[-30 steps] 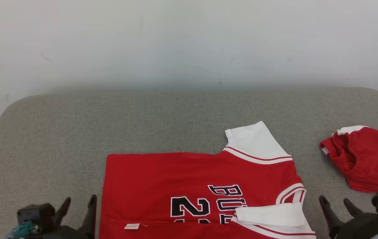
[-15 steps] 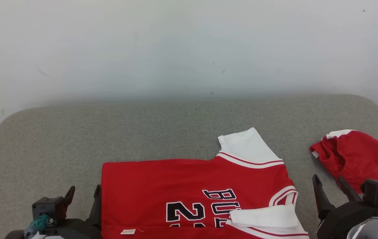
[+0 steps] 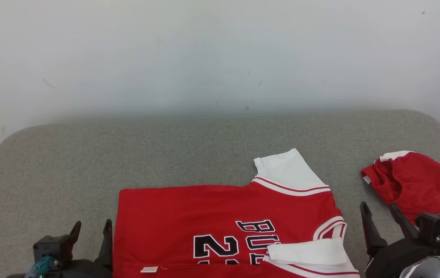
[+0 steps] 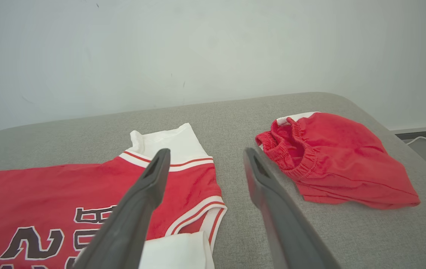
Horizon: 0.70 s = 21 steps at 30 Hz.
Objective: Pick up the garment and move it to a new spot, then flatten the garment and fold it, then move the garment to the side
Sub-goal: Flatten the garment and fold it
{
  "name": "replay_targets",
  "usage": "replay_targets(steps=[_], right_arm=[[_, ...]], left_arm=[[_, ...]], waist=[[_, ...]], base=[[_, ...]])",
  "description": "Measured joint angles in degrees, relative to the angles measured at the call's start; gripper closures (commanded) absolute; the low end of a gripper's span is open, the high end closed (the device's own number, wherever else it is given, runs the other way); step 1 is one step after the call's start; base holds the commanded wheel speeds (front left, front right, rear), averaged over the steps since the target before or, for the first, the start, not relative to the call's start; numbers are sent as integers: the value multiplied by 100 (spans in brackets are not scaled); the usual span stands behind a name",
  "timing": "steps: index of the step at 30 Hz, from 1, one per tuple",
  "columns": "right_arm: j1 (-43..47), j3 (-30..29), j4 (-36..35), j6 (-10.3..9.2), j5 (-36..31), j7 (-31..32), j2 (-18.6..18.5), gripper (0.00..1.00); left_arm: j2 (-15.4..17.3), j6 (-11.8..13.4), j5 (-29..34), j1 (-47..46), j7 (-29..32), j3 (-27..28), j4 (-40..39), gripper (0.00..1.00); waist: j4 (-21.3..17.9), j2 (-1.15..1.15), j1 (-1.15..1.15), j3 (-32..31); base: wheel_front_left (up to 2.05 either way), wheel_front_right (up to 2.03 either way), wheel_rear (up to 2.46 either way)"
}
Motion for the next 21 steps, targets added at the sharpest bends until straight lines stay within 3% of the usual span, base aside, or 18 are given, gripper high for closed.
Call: replay_targets(steps=[21], right_arm=[[-11, -88, 532, -1, 35, -419, 116, 0]], left_arm=[[-49, -55, -11, -5, -127, -26, 346, 0]], waist=[[-19, 0, 0, 22]], base=[[0, 0, 0]])
